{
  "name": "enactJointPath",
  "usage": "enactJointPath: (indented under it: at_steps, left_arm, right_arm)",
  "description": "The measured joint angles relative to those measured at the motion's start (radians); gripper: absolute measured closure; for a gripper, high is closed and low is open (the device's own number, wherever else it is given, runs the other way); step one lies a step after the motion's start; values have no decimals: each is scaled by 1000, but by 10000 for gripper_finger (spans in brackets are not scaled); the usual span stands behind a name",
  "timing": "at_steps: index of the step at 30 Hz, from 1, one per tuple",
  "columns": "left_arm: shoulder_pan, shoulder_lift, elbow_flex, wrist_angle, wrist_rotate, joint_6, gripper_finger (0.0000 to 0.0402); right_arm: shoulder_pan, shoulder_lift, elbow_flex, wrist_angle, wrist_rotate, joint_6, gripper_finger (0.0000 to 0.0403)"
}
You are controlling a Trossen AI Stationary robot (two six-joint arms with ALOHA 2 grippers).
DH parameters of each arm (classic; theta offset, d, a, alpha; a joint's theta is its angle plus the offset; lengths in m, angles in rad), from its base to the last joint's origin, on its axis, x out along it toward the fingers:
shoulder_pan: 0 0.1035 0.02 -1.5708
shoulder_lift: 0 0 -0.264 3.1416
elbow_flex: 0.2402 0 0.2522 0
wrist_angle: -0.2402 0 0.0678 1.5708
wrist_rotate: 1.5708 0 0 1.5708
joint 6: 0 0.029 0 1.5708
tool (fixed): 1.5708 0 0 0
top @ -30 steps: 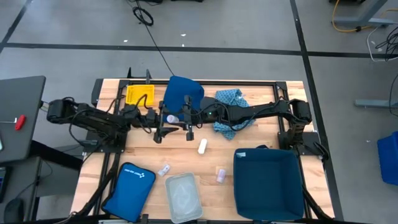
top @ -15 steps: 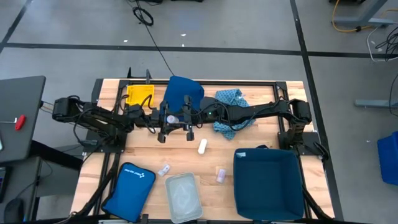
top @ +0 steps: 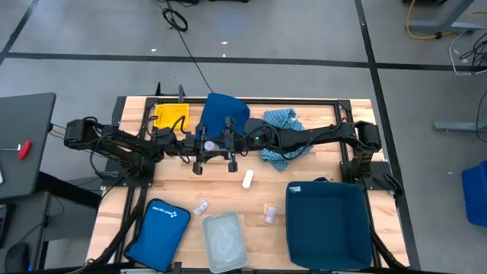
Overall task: Pick & place medical supplies in basket/bin
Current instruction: Put the top right white pill bottle into the yellow bin
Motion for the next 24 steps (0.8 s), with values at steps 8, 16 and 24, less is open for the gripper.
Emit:
enactJointPath:
  at_steps: [8,16,24]
  left_arm:
    - [0,-1,0,2,-4,-11,259]
    - [0,-1,0,-12,-6,-14,259]
    - [3,-1,0,-65,-42,7,259]
  right_arm:
    - [2,0,0,-7,41,22,154]
    - [11,-24,-1,-27,139,-6,81]
    - [39,-73,-2,-155,139,-13,124]
